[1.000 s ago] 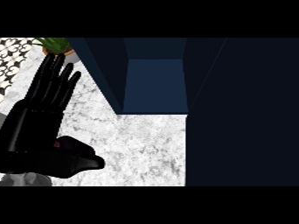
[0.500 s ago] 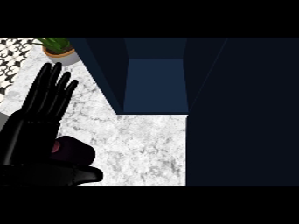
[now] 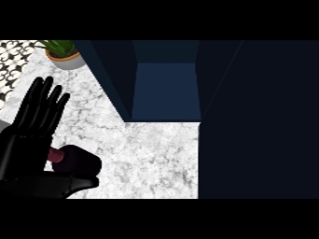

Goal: Pick up the wine, place it into the cabinet and close the cabinet

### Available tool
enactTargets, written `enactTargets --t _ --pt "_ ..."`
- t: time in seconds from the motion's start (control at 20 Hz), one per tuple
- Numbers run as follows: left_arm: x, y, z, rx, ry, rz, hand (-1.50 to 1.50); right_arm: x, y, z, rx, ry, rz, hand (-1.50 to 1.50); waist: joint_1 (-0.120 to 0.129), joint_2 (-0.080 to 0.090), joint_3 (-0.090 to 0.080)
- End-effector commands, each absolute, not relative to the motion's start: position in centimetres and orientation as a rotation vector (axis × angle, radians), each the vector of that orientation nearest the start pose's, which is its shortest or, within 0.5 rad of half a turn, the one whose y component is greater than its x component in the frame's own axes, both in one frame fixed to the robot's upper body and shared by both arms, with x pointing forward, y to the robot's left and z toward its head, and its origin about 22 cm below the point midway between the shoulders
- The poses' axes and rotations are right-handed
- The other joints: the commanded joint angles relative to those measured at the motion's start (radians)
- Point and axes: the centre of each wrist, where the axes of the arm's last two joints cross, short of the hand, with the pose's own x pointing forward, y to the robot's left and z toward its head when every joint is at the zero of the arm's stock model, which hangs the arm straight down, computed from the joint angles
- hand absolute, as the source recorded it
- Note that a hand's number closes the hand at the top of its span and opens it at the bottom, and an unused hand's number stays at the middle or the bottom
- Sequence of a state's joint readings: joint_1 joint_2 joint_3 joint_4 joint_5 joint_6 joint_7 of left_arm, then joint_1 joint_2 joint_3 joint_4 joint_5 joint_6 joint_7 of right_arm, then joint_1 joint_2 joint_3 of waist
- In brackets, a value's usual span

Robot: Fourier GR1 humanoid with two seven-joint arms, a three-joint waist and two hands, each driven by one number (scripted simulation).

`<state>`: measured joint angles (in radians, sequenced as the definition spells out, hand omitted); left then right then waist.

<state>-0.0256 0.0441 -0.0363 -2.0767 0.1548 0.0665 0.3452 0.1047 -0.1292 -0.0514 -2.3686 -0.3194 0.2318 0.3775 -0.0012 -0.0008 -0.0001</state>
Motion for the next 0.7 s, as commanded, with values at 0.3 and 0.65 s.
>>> enactTargets --t 0.3,0.65 --pt "20.8 26.1 10.9 -0.079 -1.712 0.047 -1.50 16.6 -24.1 17.2 0.254 -1.914 0.247 -1.50 0.002 0.000 0.000" --pt "20.9 29.3 6.6 -0.049 -1.661 0.071 -1.50 14.5 -24.6 18.0 0.267 -1.912 0.243 -1.50 -0.002 0.000 -0.001"
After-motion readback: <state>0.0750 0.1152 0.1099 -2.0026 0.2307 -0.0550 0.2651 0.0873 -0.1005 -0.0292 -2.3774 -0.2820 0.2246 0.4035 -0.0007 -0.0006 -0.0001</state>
